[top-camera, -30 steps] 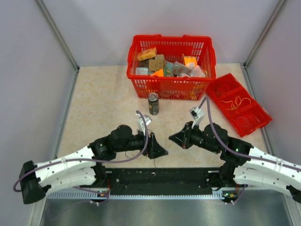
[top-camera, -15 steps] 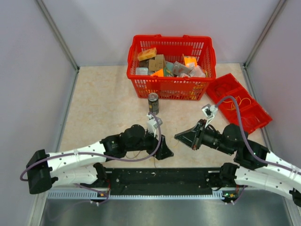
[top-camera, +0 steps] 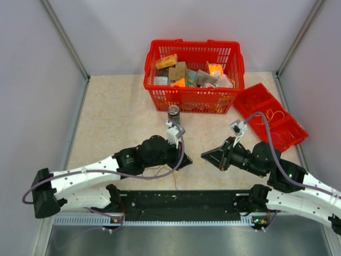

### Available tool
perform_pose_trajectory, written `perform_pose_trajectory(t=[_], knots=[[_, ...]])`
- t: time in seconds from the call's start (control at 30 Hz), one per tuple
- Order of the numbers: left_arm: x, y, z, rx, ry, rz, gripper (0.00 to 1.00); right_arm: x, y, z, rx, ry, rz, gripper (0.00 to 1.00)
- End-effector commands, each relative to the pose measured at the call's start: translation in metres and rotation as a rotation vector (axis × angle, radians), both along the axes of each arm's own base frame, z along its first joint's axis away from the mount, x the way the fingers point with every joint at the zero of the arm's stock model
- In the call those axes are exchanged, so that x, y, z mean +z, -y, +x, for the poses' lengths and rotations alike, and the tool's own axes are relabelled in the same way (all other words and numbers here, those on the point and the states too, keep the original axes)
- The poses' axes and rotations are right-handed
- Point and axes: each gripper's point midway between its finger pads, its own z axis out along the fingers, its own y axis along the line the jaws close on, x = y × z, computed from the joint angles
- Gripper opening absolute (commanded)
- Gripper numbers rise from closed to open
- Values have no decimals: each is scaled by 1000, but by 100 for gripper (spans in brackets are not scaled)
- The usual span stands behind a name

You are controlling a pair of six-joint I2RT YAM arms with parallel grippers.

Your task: Untangle the cables

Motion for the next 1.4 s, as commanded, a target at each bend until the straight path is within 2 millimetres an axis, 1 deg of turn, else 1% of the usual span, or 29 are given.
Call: perform_pose_trajectory(t=[0.0,0.03,0.07,0.13,0.2,0.3,0.33,0.4,0.43,0.57,0.63,0.7,0.77,0.83,0.87,0.93,1.03,1.1,1.2,1.23,1.27,1.3,1.33,1.37], knots=[[79,-17,18,132,128,-148,0,-34,9,11,-66,-15,-94,0],[92,-22,20,155,141,-185,0,-41,5,8,-42,-23,-106,0],[102,-26,21,178,147,-221,0,-46,1,4,-9,-30,-112,2],[123,-34,25,229,161,-308,0,-46,-12,-5,80,-22,-93,15],[141,-37,26,247,182,-382,0,-45,-22,-13,149,-11,-82,37],[167,-38,26,252,196,-436,0,-42,-29,-17,202,35,-64,62],[171,-38,28,266,189,-435,0,-40,-31,-20,229,58,-56,68],[177,-40,34,310,166,-430,0,-37,-34,-21,254,100,-39,75],[181,-40,35,319,161,-431,0,-39,-35,-20,253,112,-44,76],[194,-42,36,339,149,-459,0,-60,-35,2,142,85,-109,77],[197,-44,35,341,140,-471,0,-64,-35,8,107,72,-105,78],[202,-43,32,328,134,-492,0,-57,-37,9,96,78,-65,78],[204,-41,30,315,125,-499,0,-42,-40,10,101,107,-18,79],[202,-40,30,316,111,-486,0,-32,-42,11,105,135,-14,78],[202,-40,30,316,107,-483,0,-21,-45,13,105,165,10,78],[201,-38,29,310,96,-483,0,-15,-53,16,116,184,11,77],[203,-38,26,298,87,-491,0,-13,-68,21,133,184,6,70],[205,-39,24,295,82,-498,0,-11,-73,28,115,188,-3,66],[203,-41,22,288,77,-498,0,4,-79,32,104,208,43,61],[204,-42,21,288,76,-500,0,7,-82,33,103,213,54,58],[202,-42,21,288,74,-498,0,9,-84,34,105,217,58,53],[201,-43,21,288,76,-495,0,8,-86,36,98,216,50,46],[201,-43,20,288,76,-494,0,6,-87,39,91,211,37,40],[200,-44,20,289,77,-490,0,5,-89,41,82,202,29,36]])
